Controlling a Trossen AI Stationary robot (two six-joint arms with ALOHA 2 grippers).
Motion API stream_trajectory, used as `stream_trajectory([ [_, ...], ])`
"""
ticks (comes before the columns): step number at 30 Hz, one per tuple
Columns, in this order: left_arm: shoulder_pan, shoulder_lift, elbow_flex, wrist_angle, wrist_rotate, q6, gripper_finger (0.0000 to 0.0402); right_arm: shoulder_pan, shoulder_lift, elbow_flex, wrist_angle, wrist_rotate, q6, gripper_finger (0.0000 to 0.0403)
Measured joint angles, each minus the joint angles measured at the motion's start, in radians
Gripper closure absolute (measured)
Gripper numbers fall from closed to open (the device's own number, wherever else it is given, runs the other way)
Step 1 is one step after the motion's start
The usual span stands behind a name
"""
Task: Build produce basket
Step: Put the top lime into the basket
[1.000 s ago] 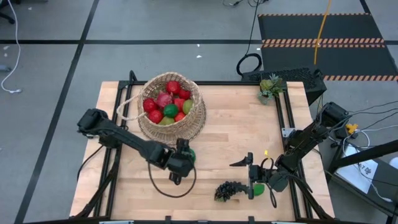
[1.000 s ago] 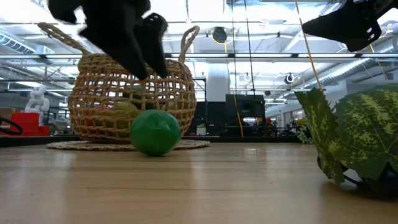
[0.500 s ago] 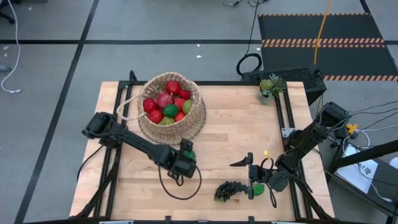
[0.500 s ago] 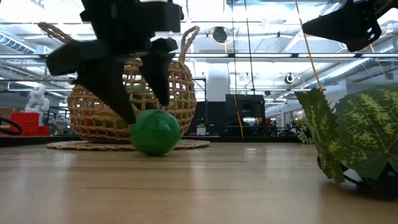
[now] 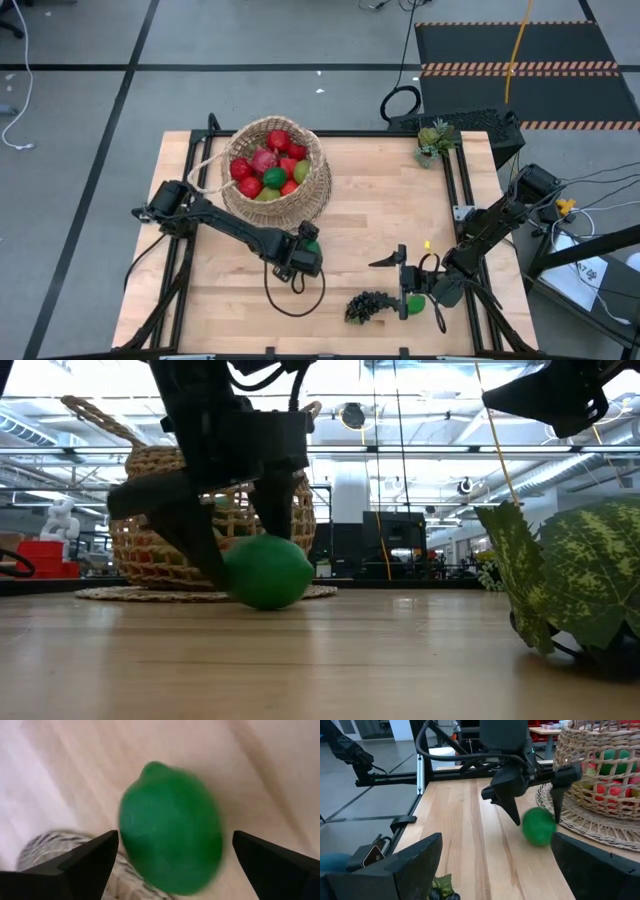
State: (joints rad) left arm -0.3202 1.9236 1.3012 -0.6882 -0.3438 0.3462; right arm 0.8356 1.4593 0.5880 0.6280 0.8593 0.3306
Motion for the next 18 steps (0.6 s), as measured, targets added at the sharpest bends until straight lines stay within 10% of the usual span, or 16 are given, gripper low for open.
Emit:
stream_trajectory([
  [12, -0.004, 0.001, 0.000, 0.012, 0.056, 0.003, 0.0104, -0.012, 0.000, 0.000, 0.016, 0.000, -0.013, 0.0035],
  [18, -0.023, -0.011, -0.001, 0.011, 0.053, -0.103, 0.0090, -0.012, 0.000, 0.000, 0.018, -0.001, -0.014, 0.0035],
])
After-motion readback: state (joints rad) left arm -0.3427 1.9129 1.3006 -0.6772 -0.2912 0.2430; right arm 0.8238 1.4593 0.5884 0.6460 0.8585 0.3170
